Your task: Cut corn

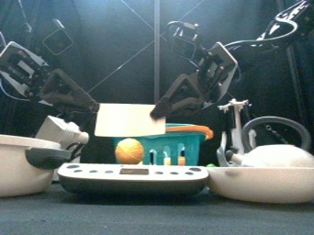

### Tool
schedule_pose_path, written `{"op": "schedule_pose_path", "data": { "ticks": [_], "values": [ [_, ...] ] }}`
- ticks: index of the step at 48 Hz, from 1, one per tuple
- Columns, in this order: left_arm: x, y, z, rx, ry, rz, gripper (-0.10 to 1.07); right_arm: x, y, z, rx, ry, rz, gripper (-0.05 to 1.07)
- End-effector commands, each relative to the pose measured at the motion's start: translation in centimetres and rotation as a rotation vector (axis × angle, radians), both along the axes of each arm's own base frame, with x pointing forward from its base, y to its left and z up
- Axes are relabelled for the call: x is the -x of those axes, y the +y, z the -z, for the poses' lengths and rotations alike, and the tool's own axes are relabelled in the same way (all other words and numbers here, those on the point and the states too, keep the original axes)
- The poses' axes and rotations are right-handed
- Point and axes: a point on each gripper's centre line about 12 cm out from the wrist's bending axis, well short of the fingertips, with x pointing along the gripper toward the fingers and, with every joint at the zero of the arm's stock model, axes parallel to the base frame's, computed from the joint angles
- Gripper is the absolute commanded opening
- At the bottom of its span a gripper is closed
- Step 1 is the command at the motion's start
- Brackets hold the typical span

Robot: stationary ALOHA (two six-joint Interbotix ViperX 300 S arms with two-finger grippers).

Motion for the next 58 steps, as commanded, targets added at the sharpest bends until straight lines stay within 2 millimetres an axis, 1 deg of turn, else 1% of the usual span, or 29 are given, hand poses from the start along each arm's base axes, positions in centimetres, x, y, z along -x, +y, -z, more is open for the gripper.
{"op": "schedule_pose_path", "data": {
  "ticks": [1,16,30,38,48,58],
  "values": [
    [0.0,0.0,0.0,0.003,0.0,-0.001,0.36,0.2,0.4,-0.3,0.005,0.001,-0.012,0.33],
    [0.1,0.0,0.7,-0.001,0.052,-0.003,0.36,0.0,0.5,0.7,0.005,0.024,-0.012,0.33],
    [-1.6,-0.1,2.8,-0.02,0.124,0.004,0.36,-0.1,0.5,1.4,-0.005,0.044,-0.001,0.33],
    [-1.6,0.0,2.7,-0.018,0.122,0.0,0.36,-0.1,0.4,2.3,-0.013,0.068,0.008,0.33],
    [-1.7,0.1,2.7,-0.019,0.121,-0.002,0.36,-0.2,0.3,2.2,-0.013,0.065,0.013,0.33],
    [-2.1,0.3,2.1,-0.029,0.097,0.001,0.36,-0.4,0.3,2.0,-0.011,0.06,0.011,0.33]
  ]
}}
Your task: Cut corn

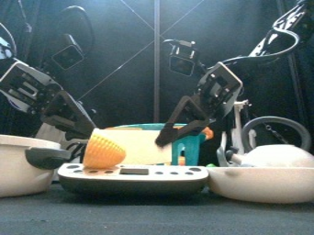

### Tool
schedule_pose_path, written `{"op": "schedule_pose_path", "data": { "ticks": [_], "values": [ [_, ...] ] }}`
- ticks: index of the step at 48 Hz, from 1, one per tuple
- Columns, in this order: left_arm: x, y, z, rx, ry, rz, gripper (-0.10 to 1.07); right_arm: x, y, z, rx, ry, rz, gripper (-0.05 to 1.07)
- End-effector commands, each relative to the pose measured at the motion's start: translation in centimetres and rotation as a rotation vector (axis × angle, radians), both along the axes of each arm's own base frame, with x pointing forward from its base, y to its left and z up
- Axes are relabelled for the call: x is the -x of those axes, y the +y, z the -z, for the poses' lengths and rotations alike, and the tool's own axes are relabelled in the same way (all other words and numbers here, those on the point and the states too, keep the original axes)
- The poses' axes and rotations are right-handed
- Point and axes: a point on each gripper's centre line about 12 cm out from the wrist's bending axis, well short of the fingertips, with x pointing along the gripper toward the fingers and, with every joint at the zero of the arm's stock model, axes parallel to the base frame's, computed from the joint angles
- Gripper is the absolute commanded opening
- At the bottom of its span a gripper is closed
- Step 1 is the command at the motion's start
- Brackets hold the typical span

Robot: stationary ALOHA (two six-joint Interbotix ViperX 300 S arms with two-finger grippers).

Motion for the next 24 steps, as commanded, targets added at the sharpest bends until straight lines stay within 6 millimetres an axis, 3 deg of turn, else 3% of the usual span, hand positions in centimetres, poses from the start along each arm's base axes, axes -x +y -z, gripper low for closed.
{"op": "schedule_pose_path", "data": {
  "ticks": [1,13,24],
  "values": [
    [-0.5,0.0,-0.6,-0.007,-0.024,0.007,0.36,-0.3,0.1,-0.9,0.001,-0.025,-0.005,0.33],
    [-0.7,0.0,-0.8,-0.007,-0.031,0.008,0.36,-0.4,0.2,-0.9,0.003,-0.028,-0.007,0.33],
    [-0.7,-0.2,-3.7,-0.019,-0.133,0.038,0.36,-0.6,0.3,-2.5,0.016,-0.067,-0.02,0.33]
  ]
}}
